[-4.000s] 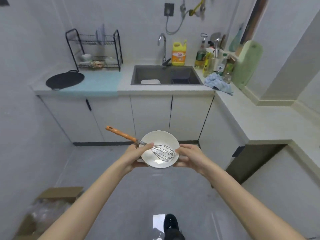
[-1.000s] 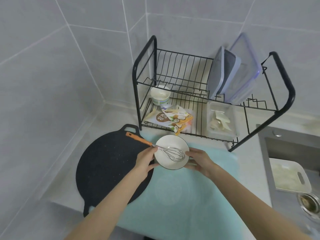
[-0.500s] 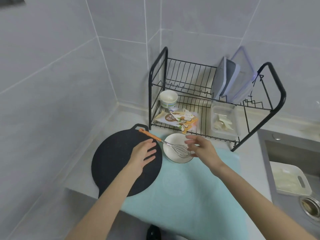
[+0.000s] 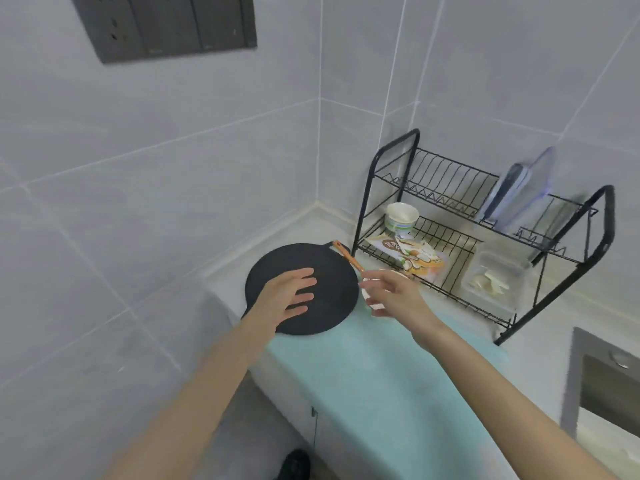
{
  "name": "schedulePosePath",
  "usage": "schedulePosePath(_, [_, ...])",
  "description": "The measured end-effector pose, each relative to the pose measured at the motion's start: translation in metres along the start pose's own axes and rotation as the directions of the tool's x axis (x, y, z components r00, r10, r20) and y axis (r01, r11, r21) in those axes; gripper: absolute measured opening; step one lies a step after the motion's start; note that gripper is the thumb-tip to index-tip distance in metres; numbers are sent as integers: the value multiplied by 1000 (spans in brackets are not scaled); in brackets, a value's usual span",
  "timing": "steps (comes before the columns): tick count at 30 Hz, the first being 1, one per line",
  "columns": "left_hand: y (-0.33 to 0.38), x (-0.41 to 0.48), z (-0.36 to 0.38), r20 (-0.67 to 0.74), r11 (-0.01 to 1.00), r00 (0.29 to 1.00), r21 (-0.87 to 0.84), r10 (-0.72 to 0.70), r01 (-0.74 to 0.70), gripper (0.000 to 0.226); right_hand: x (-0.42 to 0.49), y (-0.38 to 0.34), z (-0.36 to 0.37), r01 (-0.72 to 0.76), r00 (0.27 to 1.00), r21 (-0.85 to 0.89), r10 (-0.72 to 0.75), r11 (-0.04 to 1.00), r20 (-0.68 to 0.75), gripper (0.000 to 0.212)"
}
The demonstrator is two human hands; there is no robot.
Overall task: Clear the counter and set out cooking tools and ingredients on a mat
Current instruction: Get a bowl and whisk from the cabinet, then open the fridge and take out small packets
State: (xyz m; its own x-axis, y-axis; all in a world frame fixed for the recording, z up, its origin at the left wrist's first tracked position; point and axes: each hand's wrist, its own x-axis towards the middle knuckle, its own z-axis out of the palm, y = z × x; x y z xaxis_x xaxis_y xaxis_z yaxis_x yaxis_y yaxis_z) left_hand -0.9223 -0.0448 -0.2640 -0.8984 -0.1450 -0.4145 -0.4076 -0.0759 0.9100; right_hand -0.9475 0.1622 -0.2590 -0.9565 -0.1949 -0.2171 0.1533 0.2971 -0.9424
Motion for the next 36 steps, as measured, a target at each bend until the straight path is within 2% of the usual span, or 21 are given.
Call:
schedulePosePath(7, [-37, -128, -28, -161, 999, 986, 1, 38, -39, 25, -74, -9, 36, 81, 965, -68, -61, 994, 254, 24])
schedulePosePath(13, [-68, -233, -55, -391, 996, 920, -56, 38, -65, 24, -142, -21, 84, 175, 871, -60, -126, 983, 475, 24])
schedulePosePath(23, [-132, -402, -89, -669, 974, 744, -174, -10, -144, 29, -264, -23, 175, 287, 661, -61, -152, 956, 735, 27])
schedulePosePath(28, [-184, -514, -108, -781, 960, 624, -193, -26, -202, 28, -359, -11, 222, 364, 515, -62, -146, 929, 845, 26])
schedulePosePath(36, [-273, -696, -108, -863, 946, 499, -224, -81, -235, 29, -526, 25, 278, 395, 350, -38, -112, 918, 930, 21])
